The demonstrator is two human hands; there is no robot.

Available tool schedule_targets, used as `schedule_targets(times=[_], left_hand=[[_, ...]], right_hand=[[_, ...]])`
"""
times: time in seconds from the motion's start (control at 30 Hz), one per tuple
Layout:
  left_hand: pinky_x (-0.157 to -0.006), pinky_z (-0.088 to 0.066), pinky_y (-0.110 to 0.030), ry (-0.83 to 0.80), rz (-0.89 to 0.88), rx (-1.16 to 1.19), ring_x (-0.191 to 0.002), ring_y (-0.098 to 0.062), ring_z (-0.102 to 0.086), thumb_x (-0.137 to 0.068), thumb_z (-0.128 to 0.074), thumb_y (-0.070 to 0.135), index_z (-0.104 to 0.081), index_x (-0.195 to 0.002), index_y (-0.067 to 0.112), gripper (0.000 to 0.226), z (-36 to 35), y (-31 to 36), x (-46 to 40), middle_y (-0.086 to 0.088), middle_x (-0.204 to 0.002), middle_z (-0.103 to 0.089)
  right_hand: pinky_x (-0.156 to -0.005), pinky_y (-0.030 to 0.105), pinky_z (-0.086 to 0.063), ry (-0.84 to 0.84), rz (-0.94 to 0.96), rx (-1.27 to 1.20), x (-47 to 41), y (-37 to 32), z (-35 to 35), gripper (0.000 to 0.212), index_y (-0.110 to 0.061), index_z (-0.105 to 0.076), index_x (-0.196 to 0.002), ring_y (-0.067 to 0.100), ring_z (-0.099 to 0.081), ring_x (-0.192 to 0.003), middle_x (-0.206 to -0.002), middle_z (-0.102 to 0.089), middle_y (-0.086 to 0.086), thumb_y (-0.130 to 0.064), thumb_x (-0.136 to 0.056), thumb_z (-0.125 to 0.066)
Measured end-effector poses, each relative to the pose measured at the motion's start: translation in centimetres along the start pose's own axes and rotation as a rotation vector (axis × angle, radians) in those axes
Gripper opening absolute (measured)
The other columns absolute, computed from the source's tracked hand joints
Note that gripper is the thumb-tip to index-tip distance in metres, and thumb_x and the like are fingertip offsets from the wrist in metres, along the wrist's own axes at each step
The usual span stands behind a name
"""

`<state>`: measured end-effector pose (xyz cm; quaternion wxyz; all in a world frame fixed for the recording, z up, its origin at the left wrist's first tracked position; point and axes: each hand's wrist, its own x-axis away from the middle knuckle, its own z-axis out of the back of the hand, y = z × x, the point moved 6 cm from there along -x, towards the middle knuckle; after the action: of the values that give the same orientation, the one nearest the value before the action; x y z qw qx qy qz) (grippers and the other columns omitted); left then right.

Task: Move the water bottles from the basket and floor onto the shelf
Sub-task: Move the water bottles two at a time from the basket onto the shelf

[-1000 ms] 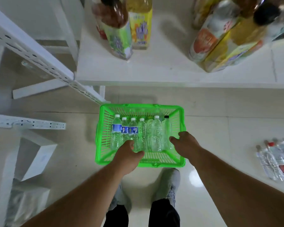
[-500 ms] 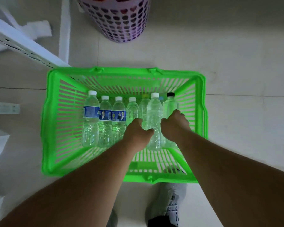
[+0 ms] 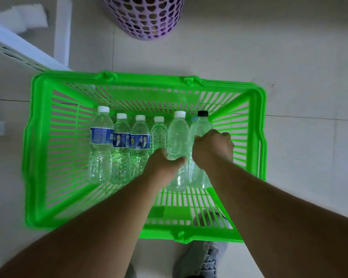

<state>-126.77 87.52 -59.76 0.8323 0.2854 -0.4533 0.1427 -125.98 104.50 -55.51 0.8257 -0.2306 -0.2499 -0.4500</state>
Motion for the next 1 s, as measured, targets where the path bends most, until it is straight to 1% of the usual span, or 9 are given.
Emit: schedule_targets(times=[0.07,0.17,0.27,0.37,0.43,0.57,0.7,0.77,1.0], left_hand=[[-0.051,-0.043,-0.015,0.02,0.011,0.017,-0.073,0.002,-0.065,-0.072,-0.078,0.055,-0.059,-0.11,0.026,0.053,0.4,-0.2,-0.4,0.007,-0.098,-0.064],[-0.059,-0.051,-0.023,0.034,0.051,0.029,-0.081,-0.013,-0.067,-0.07,-0.081,0.051,-0.059,-0.124,0.016,0.068,0.9,-1.1,-1.2,-0.004,-0.115,-0.069],[-0.049,-0.043,-0.015,0.04,0.057,0.022,-0.078,-0.011,-0.06,-0.068,-0.083,0.053,-0.049,-0.139,0.012,0.089,1.1,-1.4,-1.4,-0.007,-0.132,-0.061],[-0.083,-0.044,-0.024,-0.016,0.093,-0.076,-0.12,-0.028,-0.058,-0.066,-0.076,0.068,-0.042,-0.143,0.007,0.104,0.4,-1.8,-1.6,-0.013,-0.148,-0.048],[-0.093,-0.042,-0.031,-0.034,0.097,-0.094,-0.132,-0.031,-0.05,-0.067,-0.073,0.071,-0.037,-0.147,0.008,0.108,0.1,-1.9,-1.6,-0.014,-0.153,-0.04],[-0.069,-0.039,-0.015,-0.018,0.065,-0.066,-0.111,-0.016,-0.058,-0.072,-0.072,0.065,-0.038,-0.147,0.01,0.099,0.3,-2.1,-1.3,-0.011,-0.152,-0.042],[-0.085,-0.034,-0.023,-0.049,0.046,-0.029,-0.131,-0.028,-0.049,-0.074,-0.073,0.061,-0.037,-0.147,0.009,0.097,0.8,-2.6,0.1,-0.012,-0.153,-0.04],[-0.088,-0.033,-0.025,-0.075,0.056,0.014,-0.135,-0.029,-0.046,-0.074,-0.076,0.057,-0.031,-0.15,0.012,0.099,1.1,-2.9,1.5,-0.011,-0.155,-0.036],[-0.107,-0.036,-0.034,-0.073,0.058,0.052,-0.138,-0.029,-0.042,-0.074,-0.077,0.055,-0.028,-0.152,0.014,0.1,2.0,-3.5,2.3,-0.01,-0.157,-0.033]], right_hand=[[-0.09,0.037,-0.045,-0.045,0.004,-0.053,0.1,-0.4,-0.9,0.045,-0.005,-0.049,-0.124,0.038,-0.055,-0.113,-0.125,-0.054,0.019,-0.037,-0.092,-0.055],[-0.08,0.033,-0.044,-0.123,-0.1,-0.194,-0.6,-0.1,-2.3,0.064,-0.004,-0.039,-0.125,0.035,-0.059,-0.113,-0.126,-0.059,0.014,-0.048,-0.086,-0.066],[-0.076,0.03,-0.048,-0.219,-0.122,-0.269,-2.1,0.7,-3.4,0.078,-0.006,-0.051,-0.128,0.031,-0.064,-0.104,-0.12,-0.064,0.012,-0.064,-0.078,-0.067],[-0.064,0.027,-0.047,-0.276,-0.042,-0.323,-3.2,1.0,-4.0,0.08,-0.011,-0.059,-0.126,0.023,-0.064,-0.087,-0.109,-0.066,0.003,-0.07,-0.074,-0.067],[-0.062,0.025,-0.044,-0.285,-0.021,-0.324,-3.5,1.3,-4.1,0.079,-0.013,-0.064,-0.12,0.019,-0.065,-0.081,-0.098,-0.068,-0.001,-0.073,-0.069,-0.069],[-0.044,0.018,-0.036,-0.233,-0.064,-0.292,-3.8,1.8,-3.8,0.07,-0.01,-0.063,-0.084,0.014,-0.06,-0.05,-0.052,-0.058,-0.004,-0.075,-0.06,-0.073],[-0.045,0.018,-0.029,-0.089,-0.018,-0.296,-3.5,2.0,-3.5,0.047,-0.013,-0.053,-0.081,0.015,-0.055,-0.055,-0.061,-0.053,-0.007,-0.055,-0.07,-0.072],[-0.045,0.019,-0.029,-0.153,-0.063,-0.301,-2.9,2.4,-3.3,0.056,-0.013,-0.05,-0.094,0.012,-0.053,-0.059,-0.071,-0.055,-0.004,-0.055,-0.069,-0.078],[-0.052,0.023,-0.037,-0.239,-0.026,-0.211,-2.8,1.4,-3.4,0.074,-0.008,-0.06,-0.096,0.019,-0.059,-0.066,-0.072,-0.057,0.002,-0.072,-0.062,-0.076]])
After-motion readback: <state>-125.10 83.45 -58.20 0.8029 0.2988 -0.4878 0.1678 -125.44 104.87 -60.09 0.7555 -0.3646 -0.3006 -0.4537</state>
